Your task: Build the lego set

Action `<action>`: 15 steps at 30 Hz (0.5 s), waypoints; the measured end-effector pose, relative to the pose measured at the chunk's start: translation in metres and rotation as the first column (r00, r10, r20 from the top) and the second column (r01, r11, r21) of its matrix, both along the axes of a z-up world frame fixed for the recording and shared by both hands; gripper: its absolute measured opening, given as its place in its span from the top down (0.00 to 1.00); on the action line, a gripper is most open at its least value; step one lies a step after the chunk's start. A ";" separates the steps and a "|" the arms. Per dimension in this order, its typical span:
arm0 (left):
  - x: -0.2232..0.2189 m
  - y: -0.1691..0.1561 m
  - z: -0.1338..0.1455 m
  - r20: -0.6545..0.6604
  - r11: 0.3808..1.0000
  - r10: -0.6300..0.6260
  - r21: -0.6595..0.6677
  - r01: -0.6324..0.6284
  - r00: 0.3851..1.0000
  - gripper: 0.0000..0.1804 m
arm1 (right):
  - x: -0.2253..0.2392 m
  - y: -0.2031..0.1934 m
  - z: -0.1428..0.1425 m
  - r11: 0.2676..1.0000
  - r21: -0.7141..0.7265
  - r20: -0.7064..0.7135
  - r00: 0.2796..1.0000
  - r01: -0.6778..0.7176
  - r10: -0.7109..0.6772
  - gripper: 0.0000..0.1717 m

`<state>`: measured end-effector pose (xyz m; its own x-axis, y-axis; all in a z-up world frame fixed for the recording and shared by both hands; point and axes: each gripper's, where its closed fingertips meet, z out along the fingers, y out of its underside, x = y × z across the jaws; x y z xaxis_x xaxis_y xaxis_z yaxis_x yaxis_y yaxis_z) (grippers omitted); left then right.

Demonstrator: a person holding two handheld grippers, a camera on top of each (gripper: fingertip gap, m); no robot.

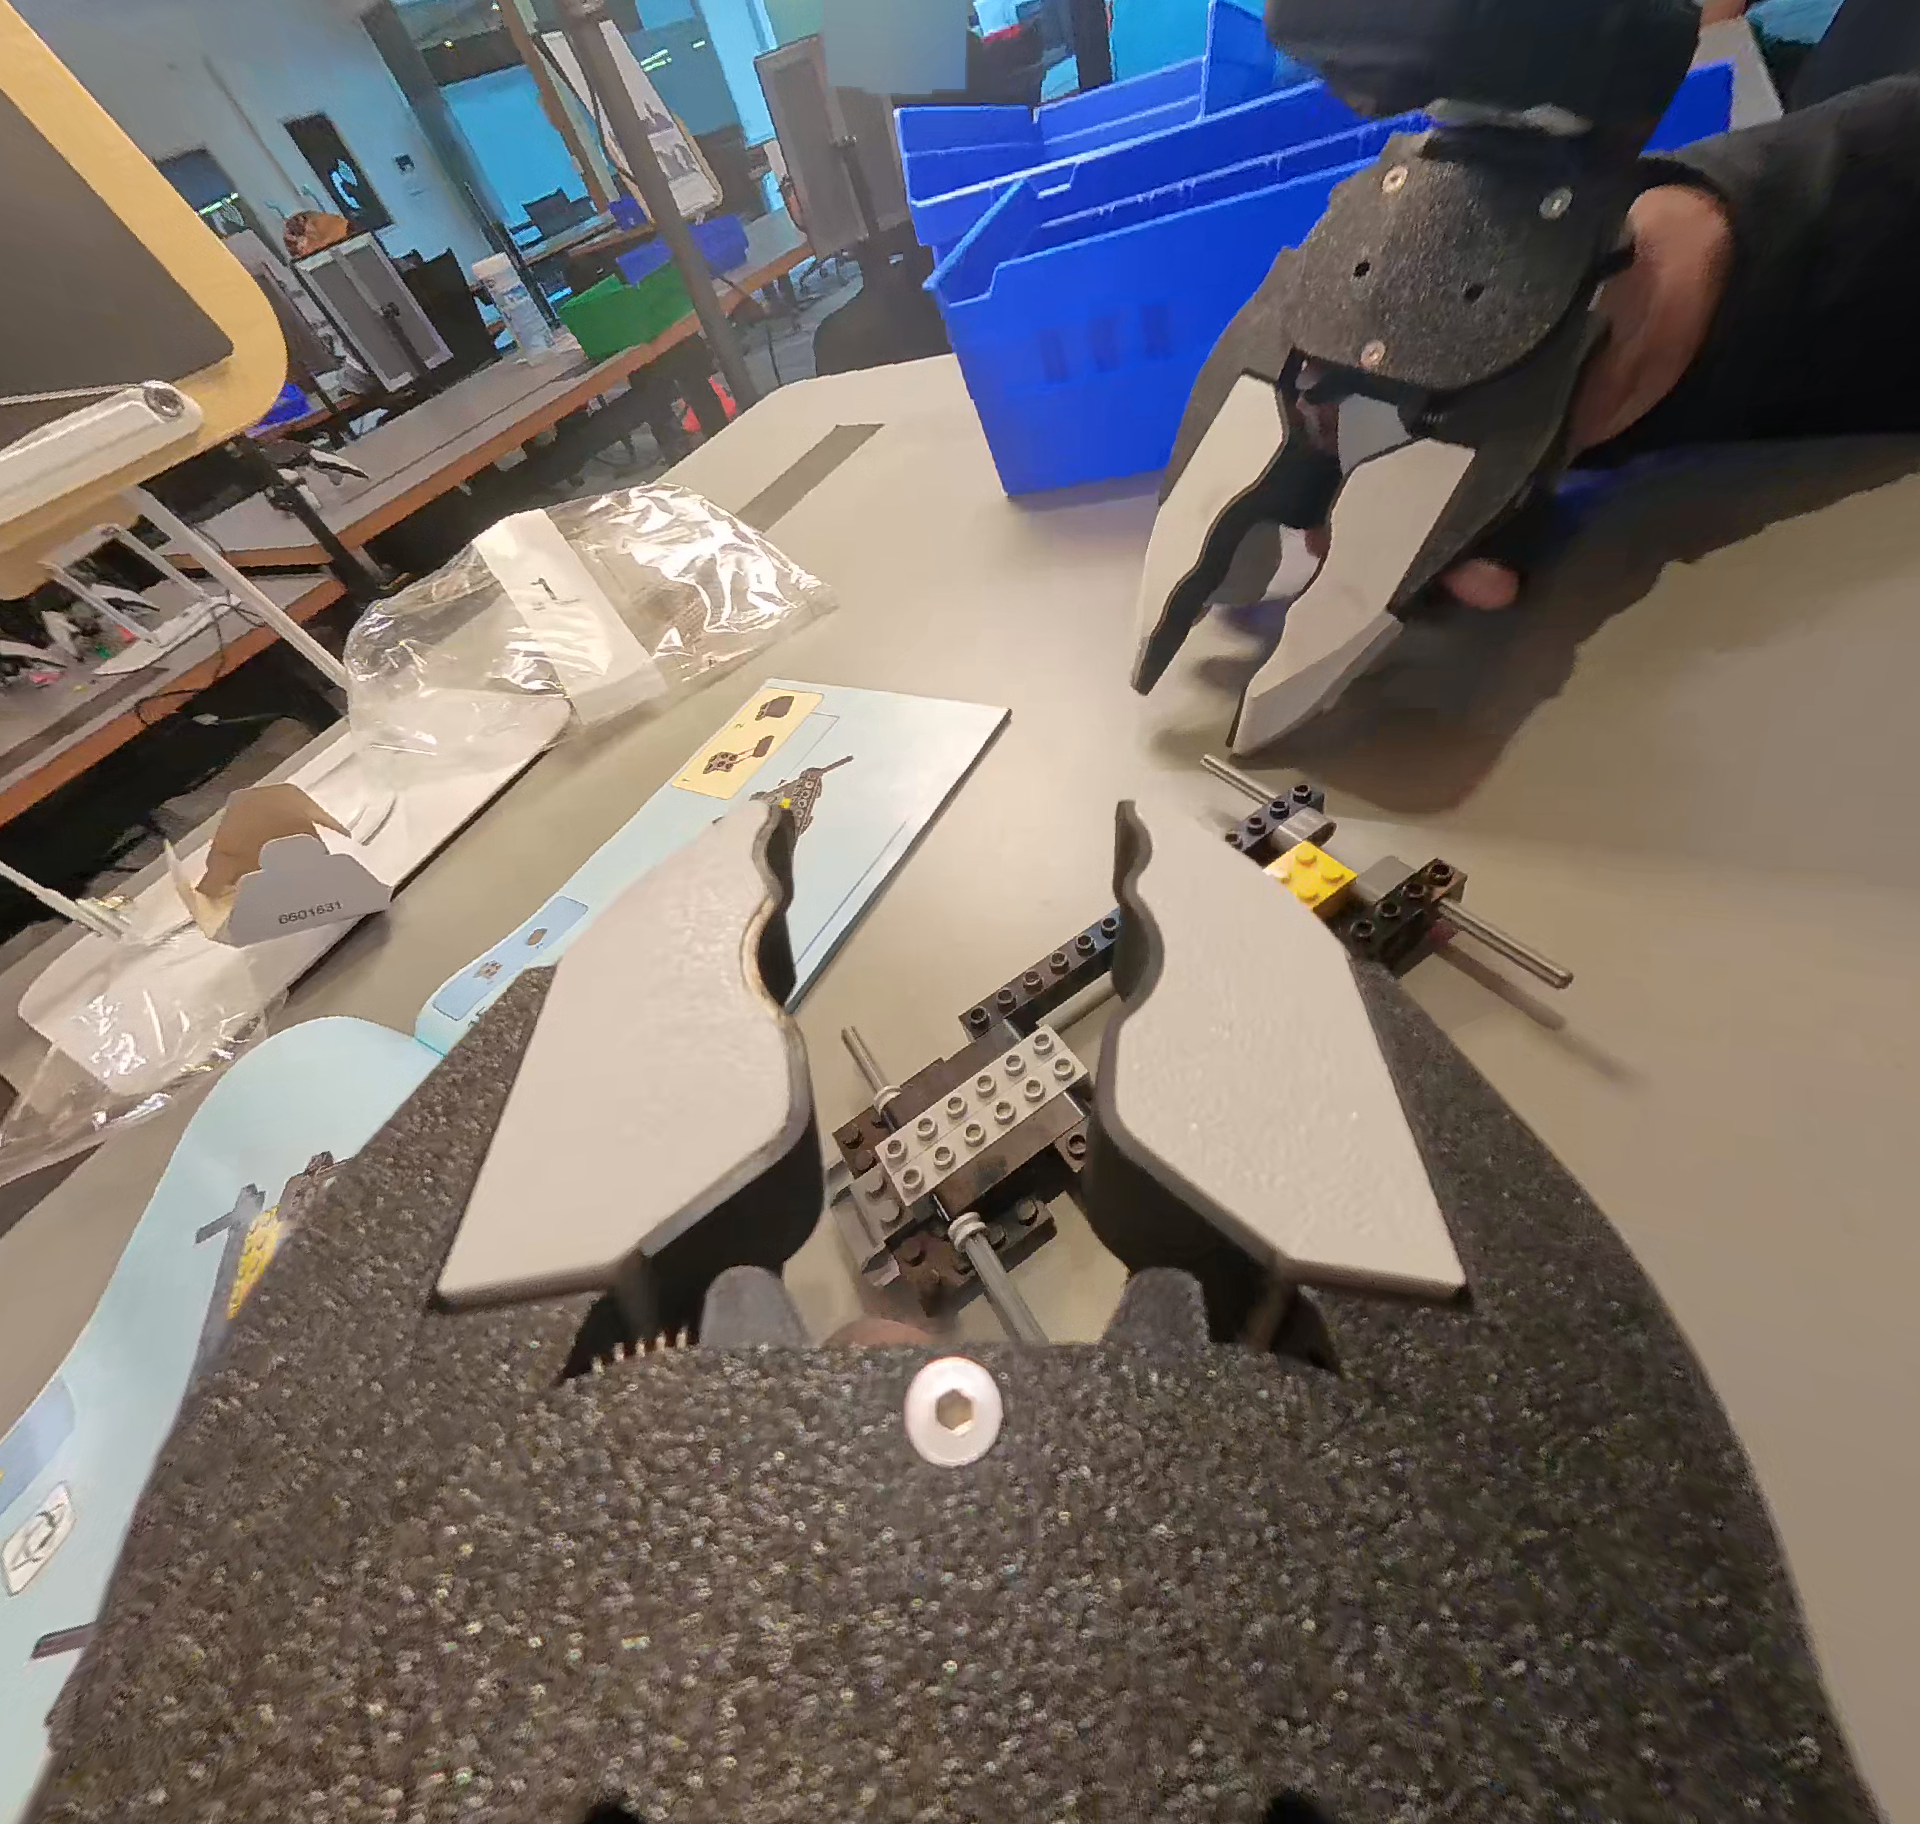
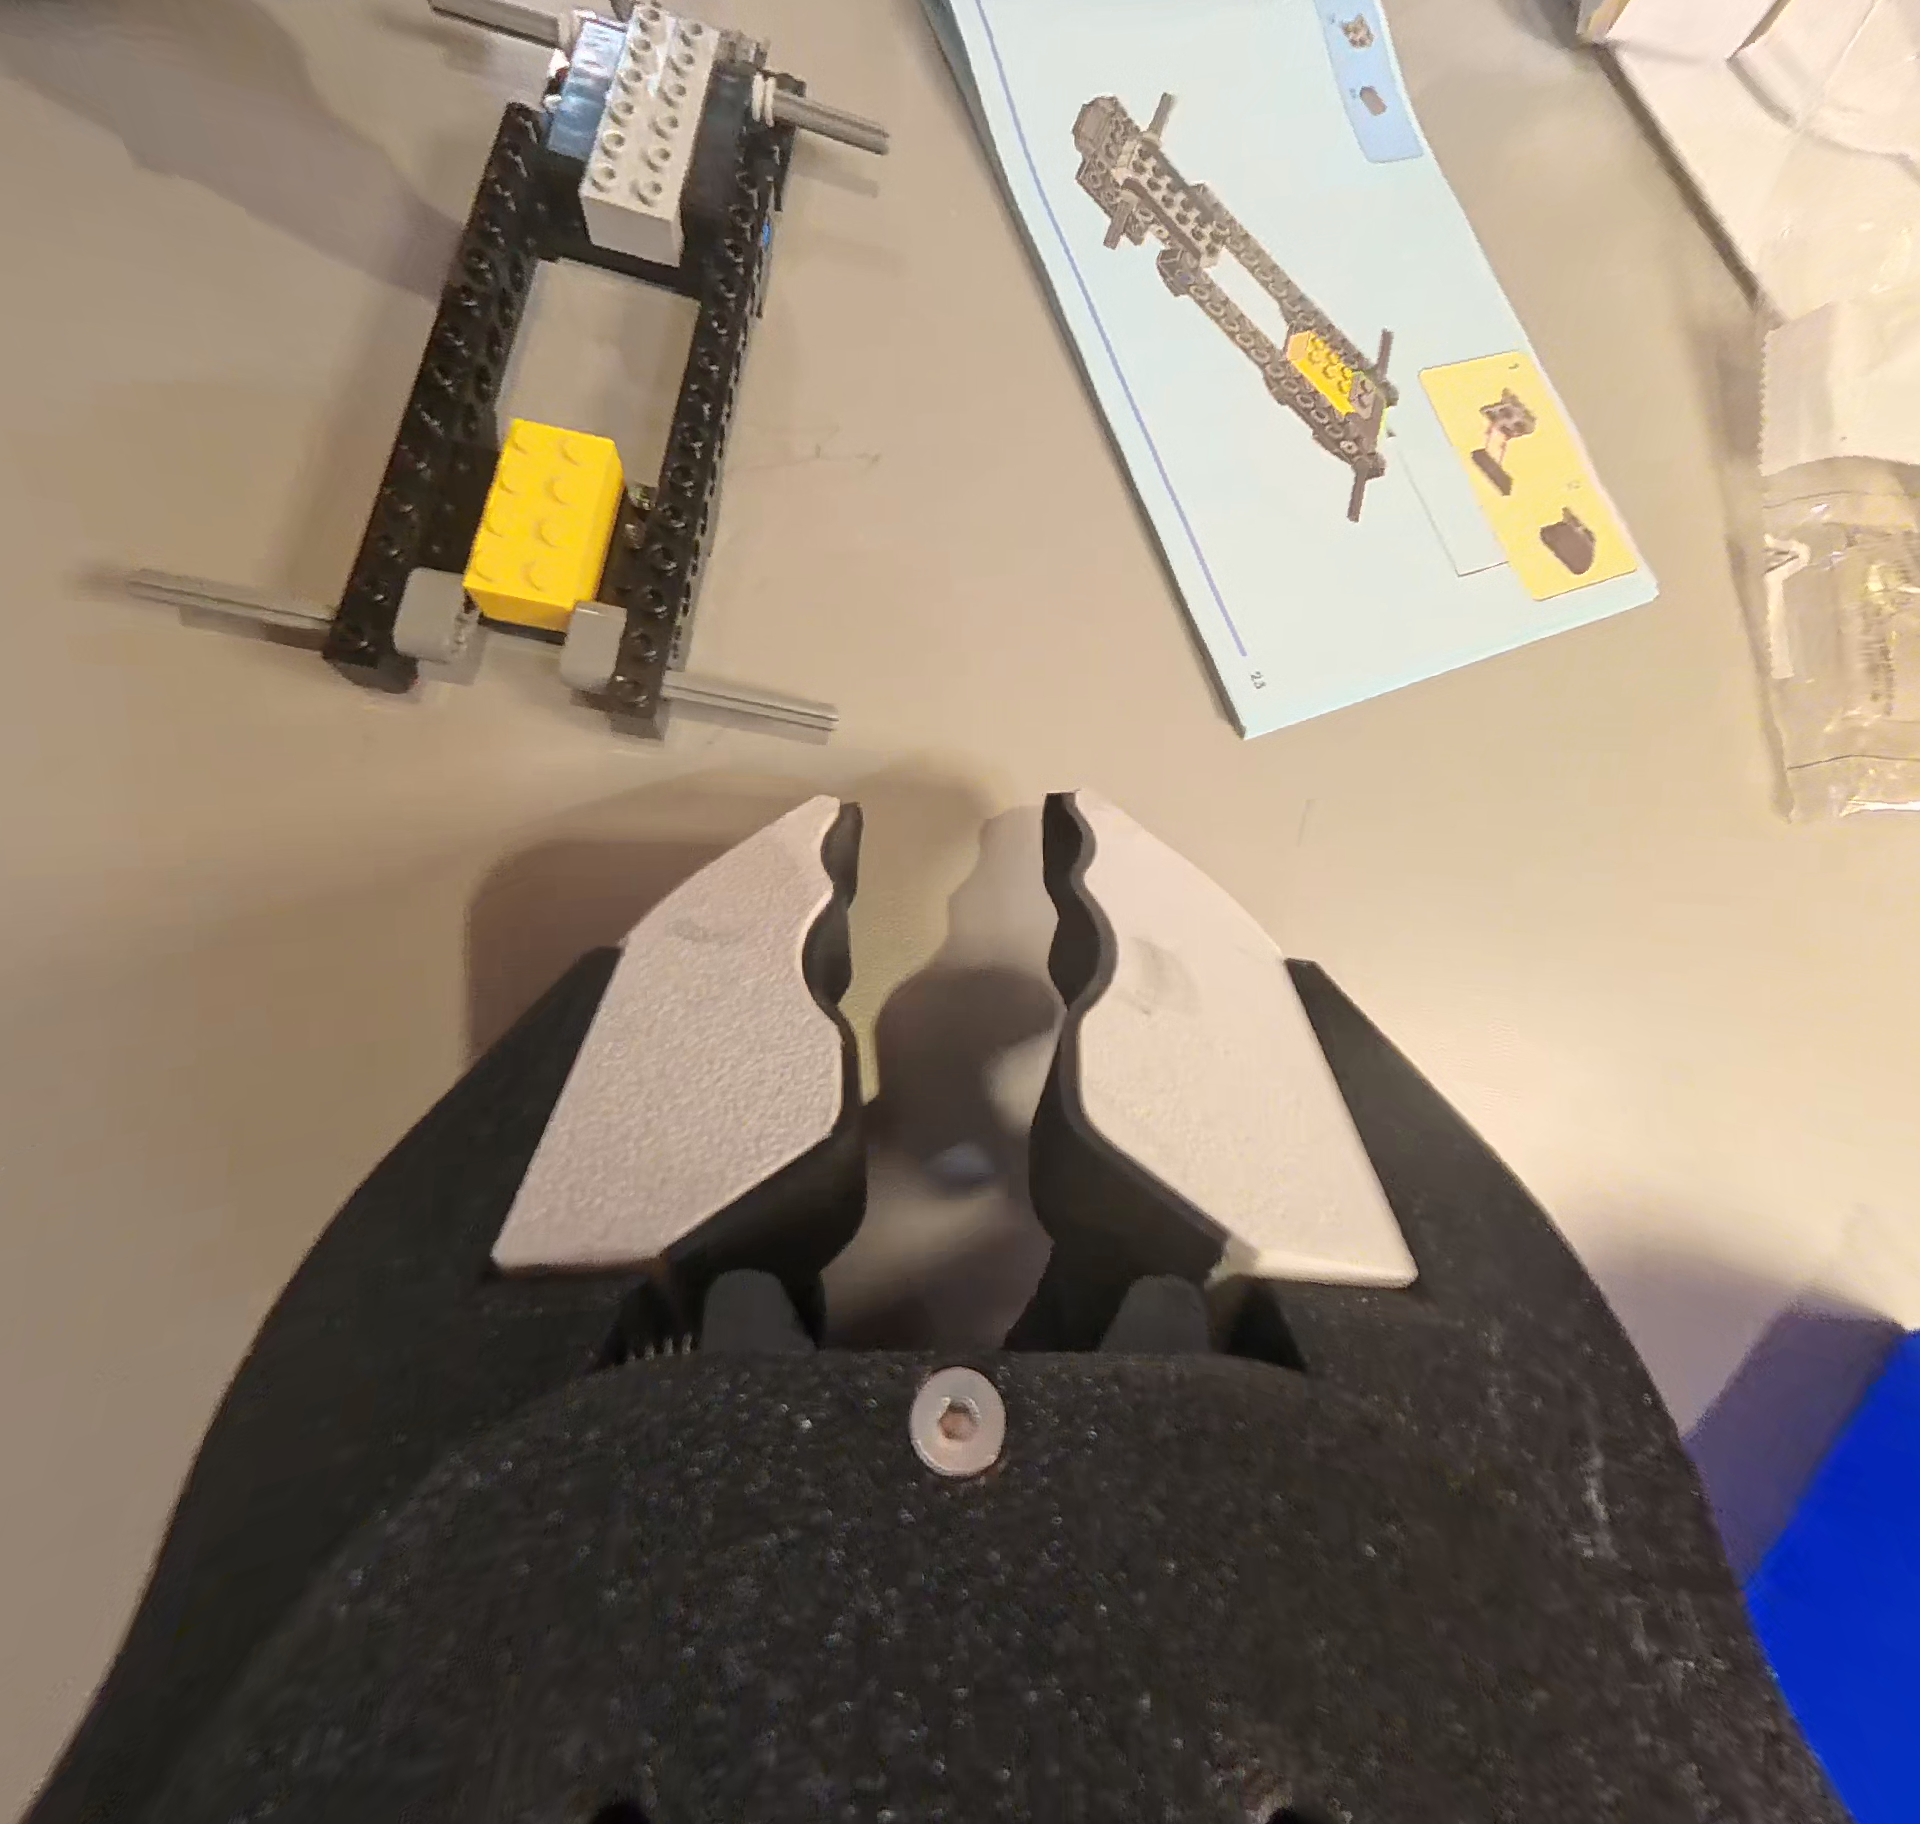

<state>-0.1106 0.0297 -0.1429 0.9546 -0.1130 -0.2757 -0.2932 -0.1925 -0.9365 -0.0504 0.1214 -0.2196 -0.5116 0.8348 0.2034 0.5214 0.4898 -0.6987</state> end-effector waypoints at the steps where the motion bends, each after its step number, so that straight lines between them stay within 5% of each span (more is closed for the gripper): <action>1: 0.000 0.000 -0.001 -0.018 1.000 0.004 -0.006 -0.004 1.000 0.67 | 0.000 0.001 0.001 1.000 0.008 -0.009 1.000 0.008 -0.008 0.80; 9: -0.004 0.001 -0.003 -0.084 0.998 0.060 -0.002 -0.060 0.995 0.67 | 0.012 -0.013 0.014 0.997 -0.048 -0.040 0.997 0.062 -0.064 0.81; 15: -0.007 0.002 -0.002 -0.071 0.998 0.067 0.002 -0.067 0.995 0.67 | 0.079 -0.020 0.111 0.977 -0.212 -0.075 0.997 -0.014 -0.002 0.81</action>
